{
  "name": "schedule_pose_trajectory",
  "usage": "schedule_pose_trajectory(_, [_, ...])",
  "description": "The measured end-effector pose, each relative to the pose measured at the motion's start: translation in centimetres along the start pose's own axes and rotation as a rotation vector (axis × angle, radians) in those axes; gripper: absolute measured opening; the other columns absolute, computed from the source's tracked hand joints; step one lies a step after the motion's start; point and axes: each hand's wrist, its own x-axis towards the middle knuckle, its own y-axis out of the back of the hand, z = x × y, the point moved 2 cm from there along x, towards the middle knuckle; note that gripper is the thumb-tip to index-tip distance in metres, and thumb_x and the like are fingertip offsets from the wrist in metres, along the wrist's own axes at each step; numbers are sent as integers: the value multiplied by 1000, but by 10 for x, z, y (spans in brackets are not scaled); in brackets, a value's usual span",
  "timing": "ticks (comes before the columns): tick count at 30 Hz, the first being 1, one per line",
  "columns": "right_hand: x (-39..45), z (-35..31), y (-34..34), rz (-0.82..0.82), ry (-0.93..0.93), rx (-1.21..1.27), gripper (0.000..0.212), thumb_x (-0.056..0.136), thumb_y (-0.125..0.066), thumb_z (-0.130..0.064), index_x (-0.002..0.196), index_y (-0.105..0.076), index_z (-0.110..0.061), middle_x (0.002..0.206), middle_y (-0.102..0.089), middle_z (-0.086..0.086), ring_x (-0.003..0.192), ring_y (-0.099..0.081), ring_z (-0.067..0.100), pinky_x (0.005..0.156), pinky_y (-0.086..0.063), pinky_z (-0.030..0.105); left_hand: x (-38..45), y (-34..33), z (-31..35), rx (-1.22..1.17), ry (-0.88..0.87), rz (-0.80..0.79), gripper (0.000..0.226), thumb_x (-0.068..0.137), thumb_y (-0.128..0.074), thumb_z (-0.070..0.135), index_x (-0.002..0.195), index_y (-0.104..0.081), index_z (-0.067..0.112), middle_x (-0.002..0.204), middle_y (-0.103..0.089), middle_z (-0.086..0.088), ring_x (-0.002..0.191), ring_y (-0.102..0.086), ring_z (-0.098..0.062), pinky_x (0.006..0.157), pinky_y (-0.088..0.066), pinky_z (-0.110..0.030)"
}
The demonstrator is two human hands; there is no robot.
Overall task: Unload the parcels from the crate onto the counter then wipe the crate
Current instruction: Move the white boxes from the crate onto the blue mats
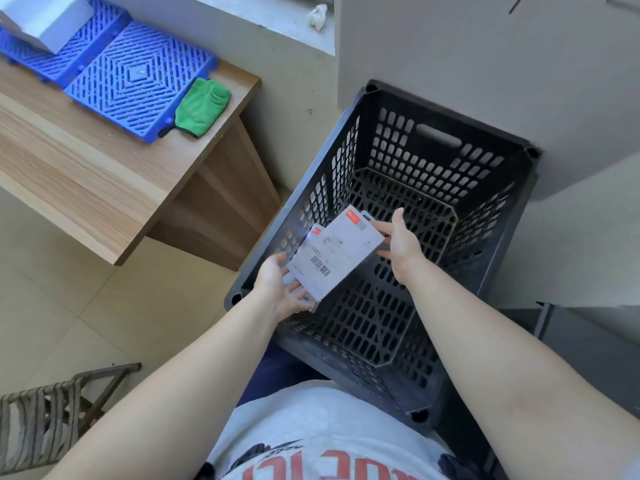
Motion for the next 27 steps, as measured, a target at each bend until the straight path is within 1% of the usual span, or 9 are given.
schedule_pose_trajectory(3, [-12, -17, 17, 74, 93, 21, 60, 105, -19, -52, 91, -73, -30, 100, -72, -7, 106, -57, 16, 111, -32, 44, -4, -17, 11, 70, -24, -75, 43, 99, -45, 43, 133, -45, 17, 134, -55, -19, 113, -60, -40, 83, -49, -62])
schedule_pose_trajectory(7, [-26, -52, 41, 180, 236, 34, 56, 106, -23, -47, 95, -75, -30, 121, -68, -4, 117, -54, 18, 105, -35, 40, -13, -44, 32, 163, -50, -198, 51, 101, -36, 50, 139, -45, 16, 135, -55, -17, 117, -57, -40, 100, -36, -72])
schedule_pose_trajectory(12, [-40, -108, 61, 227, 394, 71, 54, 106, -25, -46, 95, -76, -31, 124, -66, -3, 116, -53, 16, 102, -35, 37, -36, -85, 61, 277, -118, -312, 56, 104, -35, 46, 147, -36, 11, 144, -46, -23, 127, -46, -52, 96, -33, -75])
schedule_pose_trajectory(16, [-49, -153, 59, 272, 518, 88, 55, 101, -28, -51, 96, -78, -31, 127, -62, 1, 114, -53, 16, 101, -37, 37, -61, -115, 79, 334, -216, -360, 46, 103, -50, 35, 141, -35, 15, 128, -52, -31, 120, -52, -51, 102, -35, -71])
schedule_pose_trajectory(18, [-56, -177, 52, 254, 560, 78, 55, 101, -27, -51, 96, -79, -33, 128, -63, 0, 115, -52, 15, 98, -36, 36, -73, -124, 91, 381, -245, -372, 42, 98, -59, 31, 132, -38, 16, 121, -54, -28, 107, -60, -46, 100, -41, -68])
schedule_pose_trajectory(20, [-62, -199, 42, 211, 587, 92, 58, 104, -26, -49, 96, -78, -28, 122, -67, 1, 111, -55, 14, 90, -38, 30, -84, -125, 105, 403, -286, -364, 43, 95, -65, 27, 129, -42, 12, 126, -52, -25, 98, -65, -43, 93, -50, -63])
schedule_pose_trajectory(23, [-74, -225, 19, 148, 617, 109, 63, 106, -21, -49, 105, -75, -18, 103, -73, -4, 101, -61, 12, 85, -41, 28, -93, -113, 125, 394, -367, -369, 40, 95, -65, 23, 130, -51, 9, 128, -59, -19, 99, -68, -39, 76, -59, -52])
schedule_pose_trajectory(25, [-79, -237, 2, 125, 635, 187, 64, 106, -19, -49, 104, -74, -16, 96, -70, -7, 92, -58, 9, 82, -40, 28, -99, -99, 137, 360, -399, -407, 36, 97, -62, 24, 129, -56, 10, 125, -64, -17, 104, -67, -38, 79, -58, -49])
schedule_pose_trajectory(27, [-84, -245, -18, 26, 651, 357, 59, 105, -22, -50, 104, -71, -17, 101, -68, -4, 96, -57, 13, 86, -42, 34, -104, -79, 151, 288, -413, -438, 30, 98, -60, 24, 123, -59, 9, 122, -67, -17, 107, -67, -37, 86, -56, -49])
